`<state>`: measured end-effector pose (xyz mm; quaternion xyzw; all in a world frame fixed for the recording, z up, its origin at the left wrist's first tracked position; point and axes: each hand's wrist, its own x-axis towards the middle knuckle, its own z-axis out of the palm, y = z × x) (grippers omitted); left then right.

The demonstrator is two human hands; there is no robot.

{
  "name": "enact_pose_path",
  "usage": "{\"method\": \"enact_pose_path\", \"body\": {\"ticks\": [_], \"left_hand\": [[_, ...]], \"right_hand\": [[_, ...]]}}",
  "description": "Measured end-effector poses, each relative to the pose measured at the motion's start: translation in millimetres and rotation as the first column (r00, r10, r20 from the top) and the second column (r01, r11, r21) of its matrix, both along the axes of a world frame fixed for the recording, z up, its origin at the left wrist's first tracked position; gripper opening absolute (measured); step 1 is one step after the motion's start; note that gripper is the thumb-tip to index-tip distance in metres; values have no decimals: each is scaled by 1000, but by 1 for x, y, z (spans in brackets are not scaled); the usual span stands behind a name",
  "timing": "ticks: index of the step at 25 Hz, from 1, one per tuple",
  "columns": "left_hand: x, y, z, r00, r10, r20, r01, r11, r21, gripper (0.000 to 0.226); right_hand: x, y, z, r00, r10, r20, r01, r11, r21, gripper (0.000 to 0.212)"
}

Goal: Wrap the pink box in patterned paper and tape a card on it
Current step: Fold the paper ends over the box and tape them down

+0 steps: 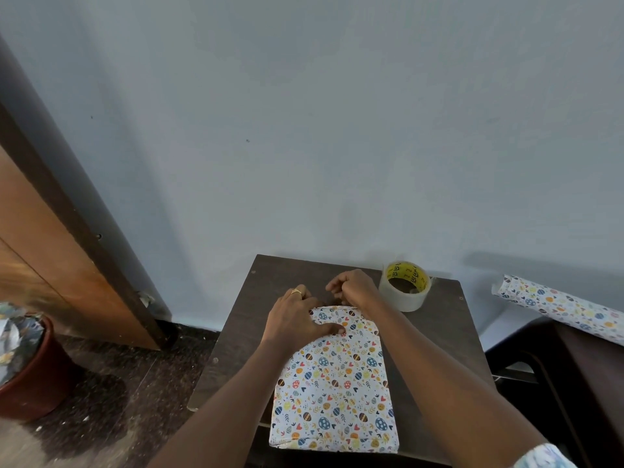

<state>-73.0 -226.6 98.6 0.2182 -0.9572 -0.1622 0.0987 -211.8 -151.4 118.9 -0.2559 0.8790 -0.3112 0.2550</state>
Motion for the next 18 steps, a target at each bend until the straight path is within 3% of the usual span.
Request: {"method": "enact_pose_path", "body": {"ticks": [4,7,10,16,18], "left_hand": [[3,2,-1,1000,-16,-12,17,998,67,77],[6,4,2,1000,-15,-4,15,997,75,68],[5,2,3,1000,8,-5,-7,996,92,64],[0,1,3,1000,12,0,-12,999,48,64],[1,2,3,1000,-1,13,0,999,41,61]], "right_hand": [[31,30,-10,934,199,-298,-185,980,73,28],[46,42,-29,831,101,-547,-149,988,-44,26],[51,44,-34,806,59,-589,-193,967,-167,23],[46,38,-32,746,128,-654,-269,956,-119,10],[44,38,-35,766,121,-632,-261,956,-134,9]]}}
